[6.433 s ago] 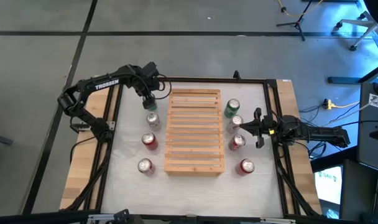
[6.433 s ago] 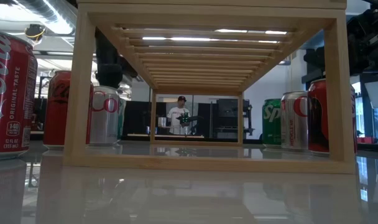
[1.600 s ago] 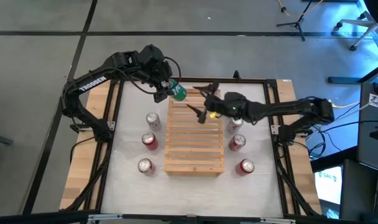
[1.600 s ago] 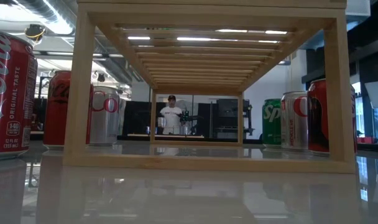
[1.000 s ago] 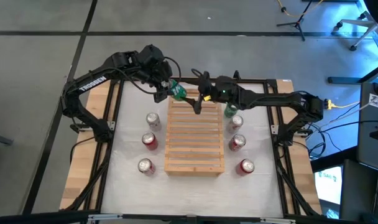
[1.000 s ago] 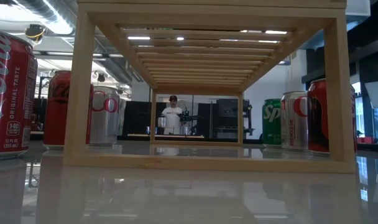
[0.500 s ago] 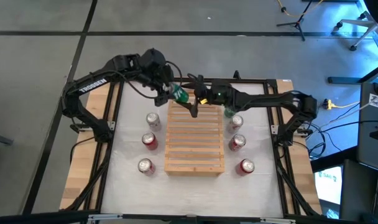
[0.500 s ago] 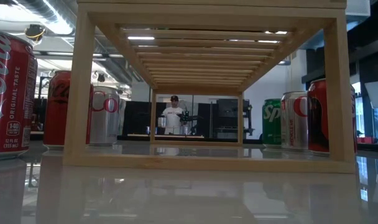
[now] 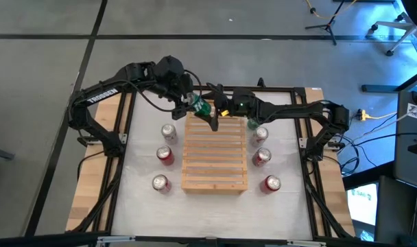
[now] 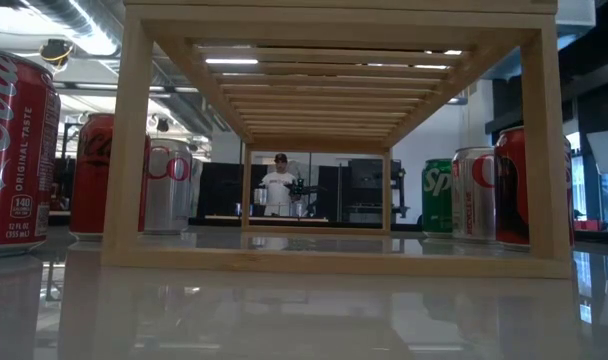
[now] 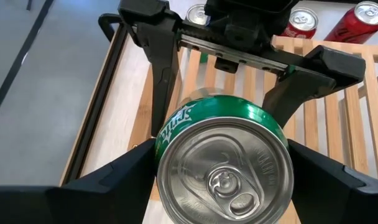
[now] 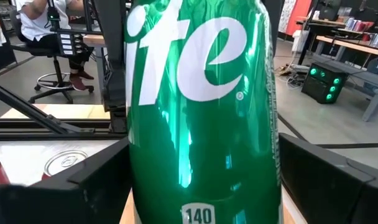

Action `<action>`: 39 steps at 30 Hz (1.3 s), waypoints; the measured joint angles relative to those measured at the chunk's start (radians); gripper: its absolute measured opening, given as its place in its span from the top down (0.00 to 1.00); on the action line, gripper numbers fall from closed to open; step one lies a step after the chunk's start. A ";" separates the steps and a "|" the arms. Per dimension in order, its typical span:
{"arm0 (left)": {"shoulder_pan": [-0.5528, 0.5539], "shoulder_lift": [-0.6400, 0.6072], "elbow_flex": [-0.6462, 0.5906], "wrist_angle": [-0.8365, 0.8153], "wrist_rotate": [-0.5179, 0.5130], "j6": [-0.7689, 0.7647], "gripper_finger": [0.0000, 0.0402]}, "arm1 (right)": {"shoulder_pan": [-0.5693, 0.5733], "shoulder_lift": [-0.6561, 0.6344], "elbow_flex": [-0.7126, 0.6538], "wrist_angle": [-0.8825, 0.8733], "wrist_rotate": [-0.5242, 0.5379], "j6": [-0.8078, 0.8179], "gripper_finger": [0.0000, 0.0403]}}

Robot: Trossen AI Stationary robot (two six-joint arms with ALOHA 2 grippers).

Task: Place canned beverage on shelf
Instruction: Put the left green soda can on the shelf

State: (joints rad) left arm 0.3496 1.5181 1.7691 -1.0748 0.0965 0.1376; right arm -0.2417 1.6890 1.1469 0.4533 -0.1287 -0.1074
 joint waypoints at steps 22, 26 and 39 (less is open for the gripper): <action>0.001 0.000 0.000 -0.005 -0.001 0.004 0.28 | 0.000 0.000 0.000 0.000 -0.006 0.000 0.29; 0.001 0.000 0.000 -0.005 -0.005 0.004 0.28 | 0.000 0.000 0.000 0.000 -0.006 -0.001 0.28; 0.002 0.000 0.000 -0.005 -0.008 0.022 0.28 | 0.000 0.000 0.000 0.001 -0.002 -0.002 0.28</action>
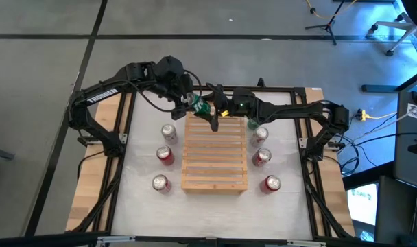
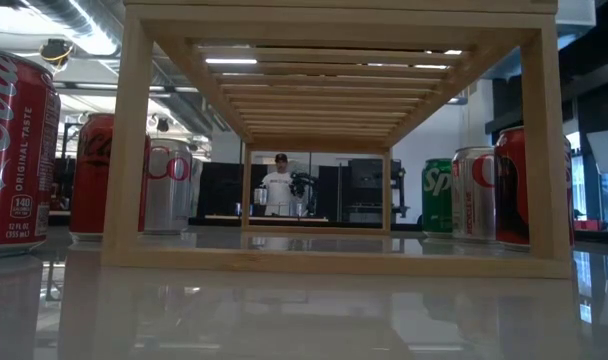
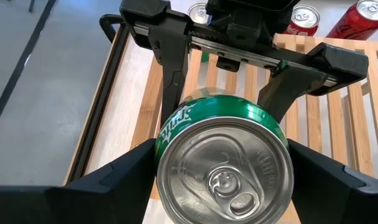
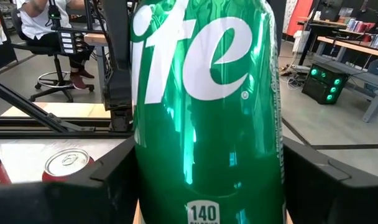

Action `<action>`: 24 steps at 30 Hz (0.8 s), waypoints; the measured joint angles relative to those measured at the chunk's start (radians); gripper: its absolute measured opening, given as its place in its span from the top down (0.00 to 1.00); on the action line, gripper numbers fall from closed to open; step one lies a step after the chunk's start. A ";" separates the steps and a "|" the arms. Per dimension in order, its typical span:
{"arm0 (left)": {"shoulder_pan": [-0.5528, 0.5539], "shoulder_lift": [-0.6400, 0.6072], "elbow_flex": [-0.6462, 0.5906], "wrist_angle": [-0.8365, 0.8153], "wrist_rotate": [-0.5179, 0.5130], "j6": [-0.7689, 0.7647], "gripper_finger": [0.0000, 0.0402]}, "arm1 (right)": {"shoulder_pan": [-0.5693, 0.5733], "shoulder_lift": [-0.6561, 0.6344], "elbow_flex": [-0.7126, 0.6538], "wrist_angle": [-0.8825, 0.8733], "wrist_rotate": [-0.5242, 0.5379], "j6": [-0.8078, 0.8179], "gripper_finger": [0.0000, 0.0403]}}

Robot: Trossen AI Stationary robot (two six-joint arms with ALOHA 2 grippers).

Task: Place canned beverage on shelf
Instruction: Put the left green soda can on the shelf

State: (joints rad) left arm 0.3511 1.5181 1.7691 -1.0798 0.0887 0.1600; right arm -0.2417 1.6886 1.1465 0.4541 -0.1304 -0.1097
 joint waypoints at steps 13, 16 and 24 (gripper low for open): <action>-0.001 0.000 0.000 -0.001 -0.027 -0.001 0.21 | 0.000 0.000 0.000 0.000 -0.001 0.006 0.28; 0.000 -0.001 0.000 -0.002 -0.036 0.001 0.13 | -0.001 0.000 -0.002 -0.007 0.001 0.016 0.27; 0.004 -0.011 0.000 -0.010 -0.039 0.009 0.02 | -0.002 0.000 -0.002 -0.003 0.044 0.008 0.27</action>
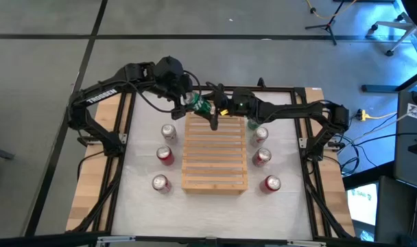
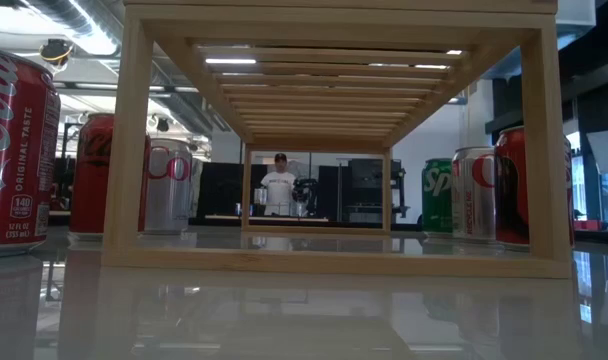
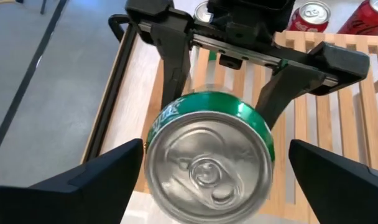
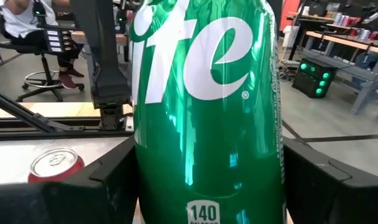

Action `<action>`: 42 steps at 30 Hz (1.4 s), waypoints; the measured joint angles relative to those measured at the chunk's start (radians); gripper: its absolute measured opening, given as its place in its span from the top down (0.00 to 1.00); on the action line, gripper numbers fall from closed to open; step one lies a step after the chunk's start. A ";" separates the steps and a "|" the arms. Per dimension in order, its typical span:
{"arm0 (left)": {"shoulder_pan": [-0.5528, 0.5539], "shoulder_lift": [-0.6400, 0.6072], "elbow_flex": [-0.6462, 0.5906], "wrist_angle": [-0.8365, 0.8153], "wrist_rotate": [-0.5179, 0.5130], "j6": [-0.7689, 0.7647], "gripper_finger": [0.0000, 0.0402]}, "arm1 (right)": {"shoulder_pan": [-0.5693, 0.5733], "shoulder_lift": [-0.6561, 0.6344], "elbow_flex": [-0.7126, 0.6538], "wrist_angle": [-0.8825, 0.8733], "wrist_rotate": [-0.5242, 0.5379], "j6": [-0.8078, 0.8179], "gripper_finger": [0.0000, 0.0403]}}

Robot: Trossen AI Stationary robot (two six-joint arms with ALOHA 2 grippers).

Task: Place canned beverage on shelf
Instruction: Put the left green soda can on the shelf

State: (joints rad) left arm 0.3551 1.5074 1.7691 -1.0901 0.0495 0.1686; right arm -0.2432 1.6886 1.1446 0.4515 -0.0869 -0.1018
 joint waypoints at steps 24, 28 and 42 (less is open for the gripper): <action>0.043 -0.294 -0.333 0.098 0.102 0.032 0.02 | 0.000 0.000 0.001 0.035 0.024 0.019 0.27; 0.078 -0.355 -0.495 0.305 0.134 0.027 0.02 | 0.000 0.000 0.001 0.039 0.023 0.019 0.27; 0.101 -0.363 -0.738 0.717 0.179 -0.037 0.02 | 0.000 0.000 0.002 0.051 0.013 0.019 0.27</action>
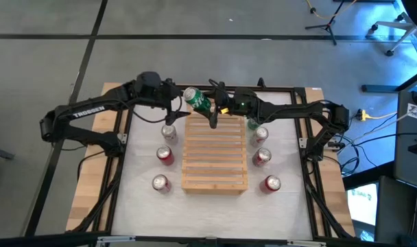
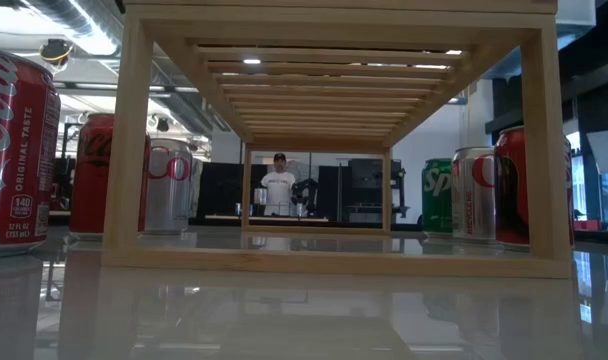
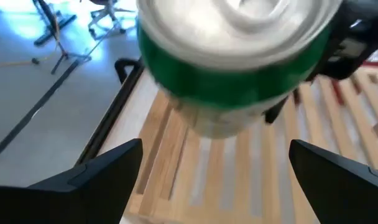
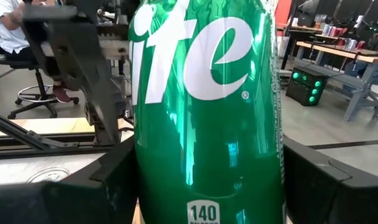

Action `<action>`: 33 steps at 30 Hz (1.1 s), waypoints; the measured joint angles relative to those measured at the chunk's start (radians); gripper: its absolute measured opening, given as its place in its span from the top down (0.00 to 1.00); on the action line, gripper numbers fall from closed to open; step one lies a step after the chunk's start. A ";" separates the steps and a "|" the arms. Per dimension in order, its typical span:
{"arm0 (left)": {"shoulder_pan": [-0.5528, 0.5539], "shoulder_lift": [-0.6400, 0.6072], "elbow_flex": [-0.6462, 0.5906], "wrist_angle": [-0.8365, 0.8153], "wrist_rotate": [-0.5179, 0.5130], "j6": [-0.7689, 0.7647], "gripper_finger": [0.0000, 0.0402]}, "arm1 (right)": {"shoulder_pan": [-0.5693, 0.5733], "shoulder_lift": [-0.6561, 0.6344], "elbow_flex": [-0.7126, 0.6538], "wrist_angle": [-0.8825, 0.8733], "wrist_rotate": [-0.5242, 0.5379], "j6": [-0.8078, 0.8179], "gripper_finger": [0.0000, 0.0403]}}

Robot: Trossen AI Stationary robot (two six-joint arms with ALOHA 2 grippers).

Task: Place canned beverage on shelf
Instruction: Put the left green soda can on the shelf

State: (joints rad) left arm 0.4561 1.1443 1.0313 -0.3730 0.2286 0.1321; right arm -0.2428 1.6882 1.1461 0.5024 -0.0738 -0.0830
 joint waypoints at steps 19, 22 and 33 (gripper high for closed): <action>0.086 -0.024 -0.061 0.174 0.300 0.004 0.02 | 0.000 -0.013 0.000 0.056 0.002 0.000 0.27; 0.115 -0.046 -0.160 0.326 0.319 -0.045 0.02 | 0.000 -0.013 0.000 0.055 0.002 0.000 0.27; 0.146 -0.085 -0.368 0.836 0.316 -0.182 0.02 | 0.000 -0.013 0.000 0.057 0.002 0.000 0.27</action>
State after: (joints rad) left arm 0.6016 1.0592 0.6636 0.4625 0.5450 -0.0498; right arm -0.2428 1.6749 1.1465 0.5599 -0.0723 -0.0830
